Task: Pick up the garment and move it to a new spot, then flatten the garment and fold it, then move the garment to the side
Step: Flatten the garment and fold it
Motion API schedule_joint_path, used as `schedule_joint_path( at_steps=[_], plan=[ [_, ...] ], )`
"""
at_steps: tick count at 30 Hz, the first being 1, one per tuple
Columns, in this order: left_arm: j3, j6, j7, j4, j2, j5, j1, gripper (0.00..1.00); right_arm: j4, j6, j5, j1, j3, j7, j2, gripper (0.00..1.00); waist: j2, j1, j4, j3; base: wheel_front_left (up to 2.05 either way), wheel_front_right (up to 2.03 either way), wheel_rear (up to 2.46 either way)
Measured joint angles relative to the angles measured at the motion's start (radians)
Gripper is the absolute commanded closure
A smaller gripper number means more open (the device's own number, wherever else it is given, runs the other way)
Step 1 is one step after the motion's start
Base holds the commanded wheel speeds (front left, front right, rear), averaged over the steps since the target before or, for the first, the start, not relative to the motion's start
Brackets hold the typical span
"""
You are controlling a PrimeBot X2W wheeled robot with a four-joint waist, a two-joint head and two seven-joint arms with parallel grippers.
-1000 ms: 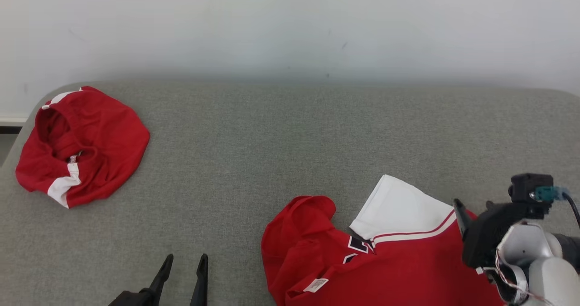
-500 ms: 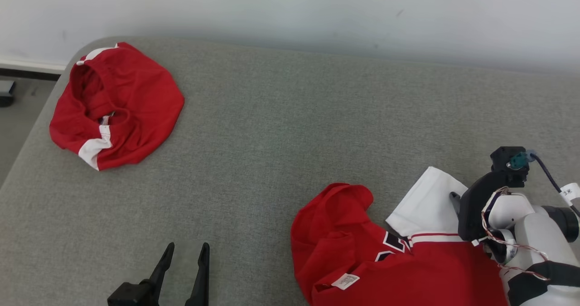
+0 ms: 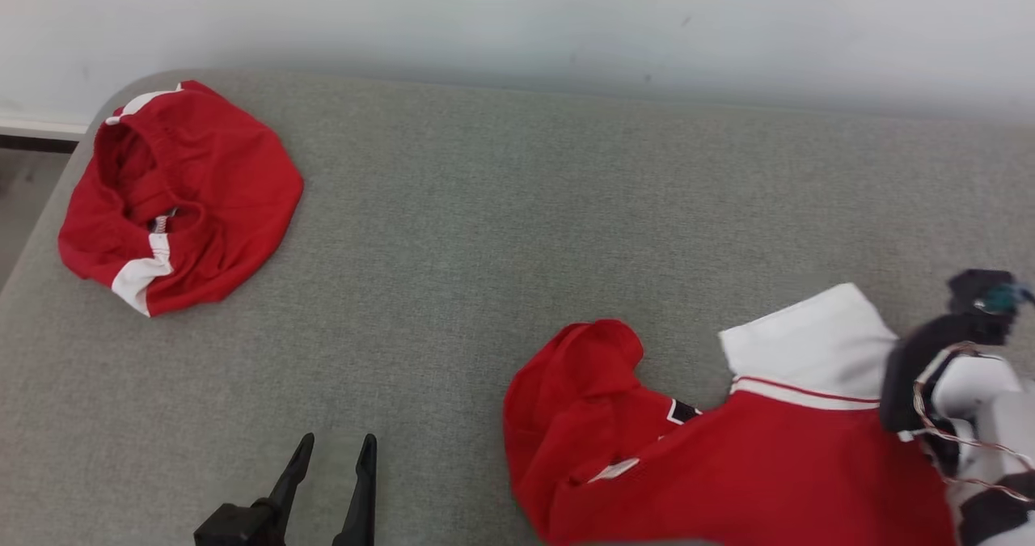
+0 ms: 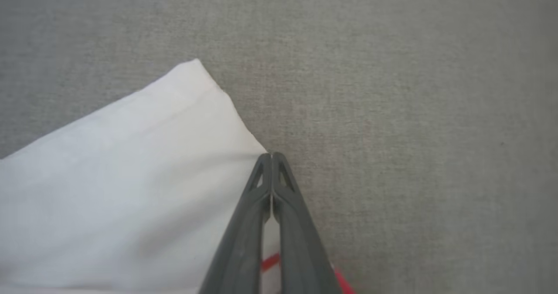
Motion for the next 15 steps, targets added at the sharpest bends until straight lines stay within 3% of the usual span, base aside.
schedule_joint_path(
  at_steps=[5, 14, 15],
  plan=[
    [-0.011, -0.001, 0.009, -0.006, 0.001, 0.0, -0.003, 0.0, -0.028, 0.0, -0.052, 0.048, -0.111, -0.051, -0.02, 1.0, -0.0001, -0.0001, -0.026, -0.007, 0.0, 0.0, 0.0],
    [-0.064, -0.036, 0.042, -0.014, -0.015, 0.009, -0.049, 0.0, -0.125, 0.0, -0.143, 0.154, -0.254, -0.033, 0.019, 1.0, -0.0001, 0.0, -0.066, -0.029, 0.0, 0.0, 0.0],
    [-0.072, -0.038, 0.048, -0.014, -0.017, 0.009, -0.056, 0.0, -0.135, 0.0, -0.147, 0.161, -0.262, -0.033, 0.034, 0.71, 0.0, -0.0001, -0.07, -0.034, 0.0, 0.0, 0.0]
  ],
)
